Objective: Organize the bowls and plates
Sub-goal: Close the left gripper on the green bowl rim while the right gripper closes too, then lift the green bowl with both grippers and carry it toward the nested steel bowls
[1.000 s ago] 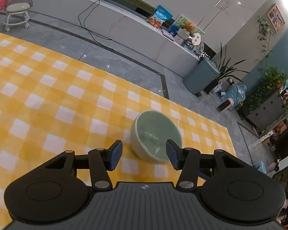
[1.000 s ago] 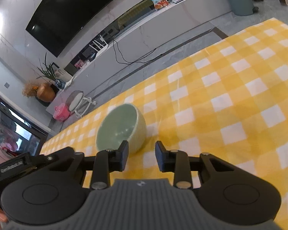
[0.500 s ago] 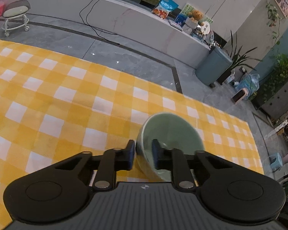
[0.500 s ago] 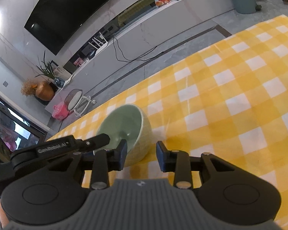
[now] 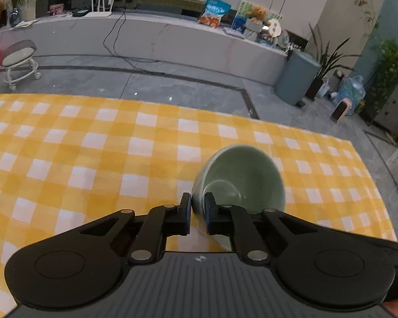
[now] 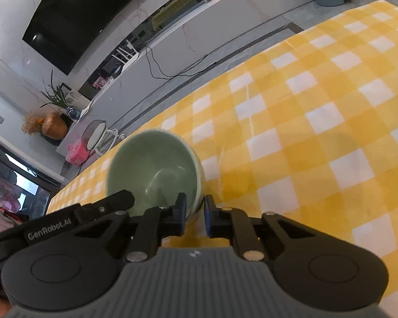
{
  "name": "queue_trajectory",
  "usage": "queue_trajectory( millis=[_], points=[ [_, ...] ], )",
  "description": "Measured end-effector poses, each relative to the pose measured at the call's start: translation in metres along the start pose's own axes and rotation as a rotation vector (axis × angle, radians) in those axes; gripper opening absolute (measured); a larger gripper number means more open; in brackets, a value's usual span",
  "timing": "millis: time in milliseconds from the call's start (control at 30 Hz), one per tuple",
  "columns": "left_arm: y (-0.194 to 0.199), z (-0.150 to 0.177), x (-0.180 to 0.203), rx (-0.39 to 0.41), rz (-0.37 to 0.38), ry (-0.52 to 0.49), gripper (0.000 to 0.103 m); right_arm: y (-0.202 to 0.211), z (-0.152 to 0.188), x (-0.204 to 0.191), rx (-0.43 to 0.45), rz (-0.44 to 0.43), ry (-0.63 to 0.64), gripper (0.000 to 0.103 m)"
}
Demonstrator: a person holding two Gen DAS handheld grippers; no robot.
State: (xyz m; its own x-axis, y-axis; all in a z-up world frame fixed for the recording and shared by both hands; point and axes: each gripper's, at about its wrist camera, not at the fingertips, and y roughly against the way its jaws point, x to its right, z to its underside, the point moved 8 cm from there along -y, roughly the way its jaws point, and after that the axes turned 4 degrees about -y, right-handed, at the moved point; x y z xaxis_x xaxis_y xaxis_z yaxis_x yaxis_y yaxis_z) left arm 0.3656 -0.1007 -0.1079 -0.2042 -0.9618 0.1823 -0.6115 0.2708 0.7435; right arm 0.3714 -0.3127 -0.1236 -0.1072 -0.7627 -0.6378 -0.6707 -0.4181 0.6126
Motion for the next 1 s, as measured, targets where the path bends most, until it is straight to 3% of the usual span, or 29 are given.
queue_trajectory(
  millis=[267, 600, 833, 1000],
  points=[
    [0.014, 0.007, -0.001, -0.034, -0.014, 0.012, 0.01, 0.019, 0.0, -0.017, -0.014, 0.084, 0.071, 0.009],
    [0.055, 0.005, 0.02, -0.114, -0.038, 0.0, 0.01, 0.064, 0.002, -0.036, -0.053, 0.111, 0.142, 0.009],
    [0.082, 0.031, 0.023, -0.201, -0.08, -0.012, 0.01, 0.091, 0.029, -0.043, -0.1, 0.128, 0.152, 0.009],
    [0.11, 0.038, 0.024, -0.208, -0.081, -0.008, 0.01, 0.111, 0.046, -0.052, -0.109, 0.126, 0.168, 0.009]
  ],
)
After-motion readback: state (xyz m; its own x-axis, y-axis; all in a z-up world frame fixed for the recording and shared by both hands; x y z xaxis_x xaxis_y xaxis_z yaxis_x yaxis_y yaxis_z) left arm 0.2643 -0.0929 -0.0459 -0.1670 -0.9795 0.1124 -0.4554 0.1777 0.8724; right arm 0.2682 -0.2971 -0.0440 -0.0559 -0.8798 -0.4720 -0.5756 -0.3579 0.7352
